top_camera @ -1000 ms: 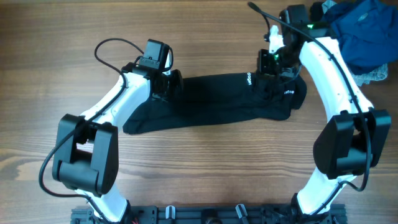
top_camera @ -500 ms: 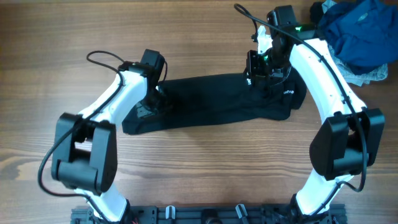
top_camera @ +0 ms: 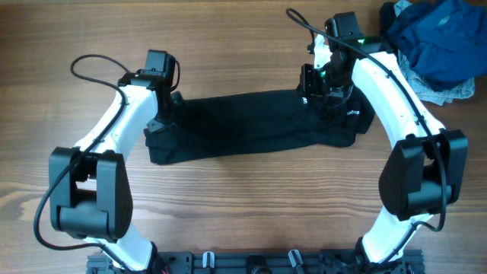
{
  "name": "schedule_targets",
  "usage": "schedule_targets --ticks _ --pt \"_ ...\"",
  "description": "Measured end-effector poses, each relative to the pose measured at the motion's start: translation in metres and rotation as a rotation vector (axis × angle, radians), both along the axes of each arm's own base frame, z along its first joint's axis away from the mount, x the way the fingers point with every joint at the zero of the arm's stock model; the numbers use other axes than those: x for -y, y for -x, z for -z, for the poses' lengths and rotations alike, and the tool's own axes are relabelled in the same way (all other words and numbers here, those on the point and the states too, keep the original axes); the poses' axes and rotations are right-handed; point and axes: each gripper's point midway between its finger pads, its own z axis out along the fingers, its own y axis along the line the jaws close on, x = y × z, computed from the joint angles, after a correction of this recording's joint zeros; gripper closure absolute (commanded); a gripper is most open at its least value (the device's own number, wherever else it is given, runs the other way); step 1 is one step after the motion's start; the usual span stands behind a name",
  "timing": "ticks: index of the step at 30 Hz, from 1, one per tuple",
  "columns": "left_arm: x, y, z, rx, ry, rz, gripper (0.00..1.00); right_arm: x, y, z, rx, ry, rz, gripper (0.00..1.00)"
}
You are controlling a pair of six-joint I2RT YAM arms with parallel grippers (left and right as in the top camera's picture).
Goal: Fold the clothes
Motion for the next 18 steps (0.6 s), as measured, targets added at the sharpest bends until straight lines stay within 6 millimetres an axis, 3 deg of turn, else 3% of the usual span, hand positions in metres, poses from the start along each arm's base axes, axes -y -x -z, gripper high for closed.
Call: schedule_targets --ticks 3,9,13,18 --pt "0.015 -0.001 -0.001 0.005 0.070 0.032 0.96 0.001 0.004 0.010 -0.015 0.002 0.004 0.79" --pt "0.023 -0.010 -0.002 0.037 0.110 0.064 0.96 0.001 0.003 0.010 -0.012 0.000 0.010 0.80" --pt "0.021 0.007 0.033 -0.095 0.094 0.060 0.96 0.001 0.004 0.010 -0.015 0.001 0.010 0.80" --pt "0.012 0.035 0.037 -0.213 0.062 0.053 0.96 0.001 0.004 0.010 -0.015 0.001 0.010 0.80"
